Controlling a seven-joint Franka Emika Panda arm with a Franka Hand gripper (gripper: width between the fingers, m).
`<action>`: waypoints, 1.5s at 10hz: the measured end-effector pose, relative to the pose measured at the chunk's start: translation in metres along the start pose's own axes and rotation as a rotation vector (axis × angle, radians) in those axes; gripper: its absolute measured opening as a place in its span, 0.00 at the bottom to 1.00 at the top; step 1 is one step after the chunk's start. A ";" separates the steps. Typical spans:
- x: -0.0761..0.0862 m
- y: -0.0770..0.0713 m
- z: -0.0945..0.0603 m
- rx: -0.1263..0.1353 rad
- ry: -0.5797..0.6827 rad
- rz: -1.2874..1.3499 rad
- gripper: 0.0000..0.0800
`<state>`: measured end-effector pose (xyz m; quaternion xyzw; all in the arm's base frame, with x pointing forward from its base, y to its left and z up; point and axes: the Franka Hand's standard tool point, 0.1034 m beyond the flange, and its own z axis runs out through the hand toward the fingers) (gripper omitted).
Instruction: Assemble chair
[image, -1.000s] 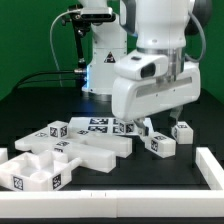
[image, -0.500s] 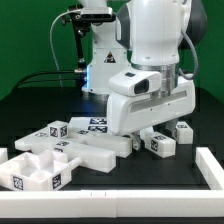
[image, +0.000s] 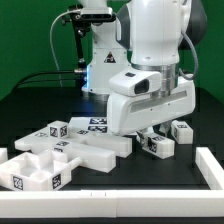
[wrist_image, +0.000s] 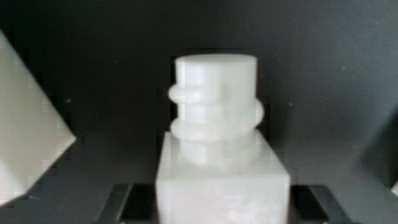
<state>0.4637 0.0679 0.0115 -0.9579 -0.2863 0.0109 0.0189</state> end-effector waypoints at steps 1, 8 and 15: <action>-0.001 -0.001 -0.001 0.000 0.001 0.027 0.35; -0.024 -0.047 -0.010 -0.003 -0.019 0.292 0.35; -0.057 -0.045 0.004 0.028 -0.038 0.516 0.36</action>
Offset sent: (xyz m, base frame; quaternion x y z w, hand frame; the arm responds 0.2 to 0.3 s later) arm -0.0549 0.0238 0.0160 -0.0727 -0.0350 0.1812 0.9801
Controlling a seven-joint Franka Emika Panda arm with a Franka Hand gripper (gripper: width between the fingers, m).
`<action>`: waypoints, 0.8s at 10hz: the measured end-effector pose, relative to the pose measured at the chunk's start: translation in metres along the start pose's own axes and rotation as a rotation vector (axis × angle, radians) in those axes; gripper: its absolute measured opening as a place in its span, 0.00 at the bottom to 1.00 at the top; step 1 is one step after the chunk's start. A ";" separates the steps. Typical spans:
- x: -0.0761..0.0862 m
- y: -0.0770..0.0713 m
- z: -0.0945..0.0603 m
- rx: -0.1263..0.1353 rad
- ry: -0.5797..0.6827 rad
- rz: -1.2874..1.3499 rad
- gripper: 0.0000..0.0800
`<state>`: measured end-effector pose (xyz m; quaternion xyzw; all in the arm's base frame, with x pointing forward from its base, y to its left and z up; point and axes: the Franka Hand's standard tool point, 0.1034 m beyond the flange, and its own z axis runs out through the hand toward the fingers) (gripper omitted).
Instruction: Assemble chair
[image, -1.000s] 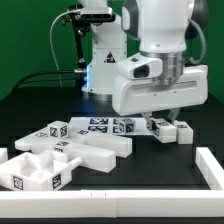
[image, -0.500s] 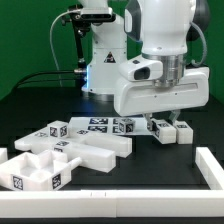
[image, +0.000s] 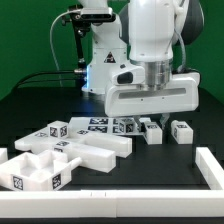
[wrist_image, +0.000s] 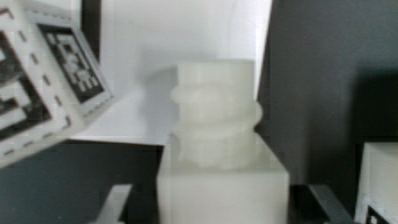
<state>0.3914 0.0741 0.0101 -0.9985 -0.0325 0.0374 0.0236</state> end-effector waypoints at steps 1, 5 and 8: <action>0.000 0.000 0.000 0.000 0.000 0.000 0.36; 0.003 0.013 -0.020 0.014 -0.041 -0.041 0.77; 0.024 0.031 -0.053 0.036 -0.074 -0.040 0.81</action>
Offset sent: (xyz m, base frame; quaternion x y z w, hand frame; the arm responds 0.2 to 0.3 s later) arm 0.0021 -0.0169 0.0160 0.0104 -0.0178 -0.0379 0.9991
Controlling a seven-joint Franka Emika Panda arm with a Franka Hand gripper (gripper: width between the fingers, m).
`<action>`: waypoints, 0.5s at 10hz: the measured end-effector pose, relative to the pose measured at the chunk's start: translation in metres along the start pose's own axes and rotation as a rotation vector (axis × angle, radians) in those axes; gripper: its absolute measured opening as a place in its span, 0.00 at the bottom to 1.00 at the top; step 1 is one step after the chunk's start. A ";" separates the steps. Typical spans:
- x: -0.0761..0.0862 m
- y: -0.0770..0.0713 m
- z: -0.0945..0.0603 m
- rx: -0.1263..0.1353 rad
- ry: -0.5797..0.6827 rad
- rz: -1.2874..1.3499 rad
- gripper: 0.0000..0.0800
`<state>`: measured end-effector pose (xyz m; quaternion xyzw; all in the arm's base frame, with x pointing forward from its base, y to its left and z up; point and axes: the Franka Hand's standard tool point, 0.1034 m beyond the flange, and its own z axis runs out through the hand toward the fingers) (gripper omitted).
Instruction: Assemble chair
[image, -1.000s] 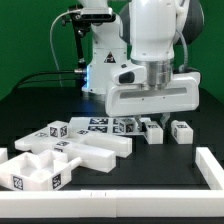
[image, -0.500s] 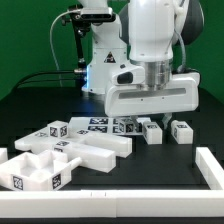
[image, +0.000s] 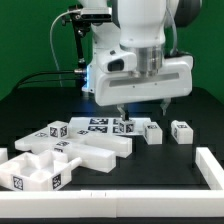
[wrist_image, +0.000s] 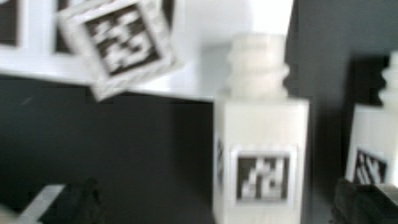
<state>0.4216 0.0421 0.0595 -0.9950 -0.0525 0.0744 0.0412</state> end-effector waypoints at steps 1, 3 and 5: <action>-0.001 -0.001 0.002 -0.001 -0.002 -0.003 0.81; -0.001 -0.001 0.002 -0.001 -0.002 -0.003 0.81; -0.009 0.023 -0.008 0.018 -0.050 -0.137 0.81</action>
Offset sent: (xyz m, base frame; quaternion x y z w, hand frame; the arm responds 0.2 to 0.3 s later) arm 0.0000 0.0000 0.0000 0.0000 0.0000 0.0000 1.0000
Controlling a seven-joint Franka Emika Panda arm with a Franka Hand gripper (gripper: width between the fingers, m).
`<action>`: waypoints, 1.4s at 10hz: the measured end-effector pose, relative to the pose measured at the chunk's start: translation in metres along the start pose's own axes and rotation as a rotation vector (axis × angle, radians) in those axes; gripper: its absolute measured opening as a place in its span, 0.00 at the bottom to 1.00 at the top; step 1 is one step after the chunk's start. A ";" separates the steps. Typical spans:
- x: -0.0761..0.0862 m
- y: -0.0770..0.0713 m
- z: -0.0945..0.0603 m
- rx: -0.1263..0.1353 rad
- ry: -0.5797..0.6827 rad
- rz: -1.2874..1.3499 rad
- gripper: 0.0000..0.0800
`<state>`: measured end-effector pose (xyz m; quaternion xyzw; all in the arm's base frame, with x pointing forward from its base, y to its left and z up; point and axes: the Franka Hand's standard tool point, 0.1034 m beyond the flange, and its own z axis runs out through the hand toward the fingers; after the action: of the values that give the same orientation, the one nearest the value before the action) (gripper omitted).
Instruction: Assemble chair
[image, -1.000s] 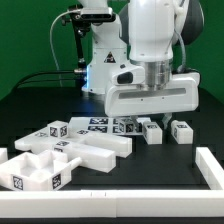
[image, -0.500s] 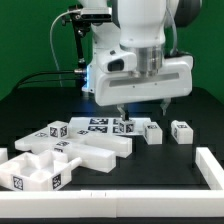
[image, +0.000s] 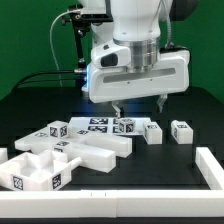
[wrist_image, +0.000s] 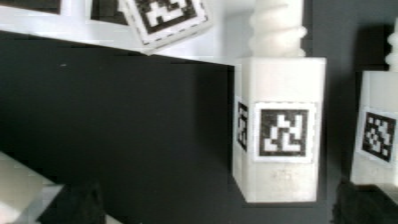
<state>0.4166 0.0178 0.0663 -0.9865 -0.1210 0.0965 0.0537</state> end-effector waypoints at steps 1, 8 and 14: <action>-0.002 0.021 -0.020 0.013 -0.013 -0.022 0.81; -0.005 0.053 -0.021 -0.066 0.059 -0.285 0.81; -0.012 0.109 -0.018 -0.074 0.022 -0.488 0.81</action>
Offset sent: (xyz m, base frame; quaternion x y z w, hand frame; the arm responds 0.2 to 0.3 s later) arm -0.0084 -0.0080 0.0014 -0.0266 0.0936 -0.0854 0.9916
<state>0.4337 -0.0914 0.0723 -0.9303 -0.3586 0.0653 0.0407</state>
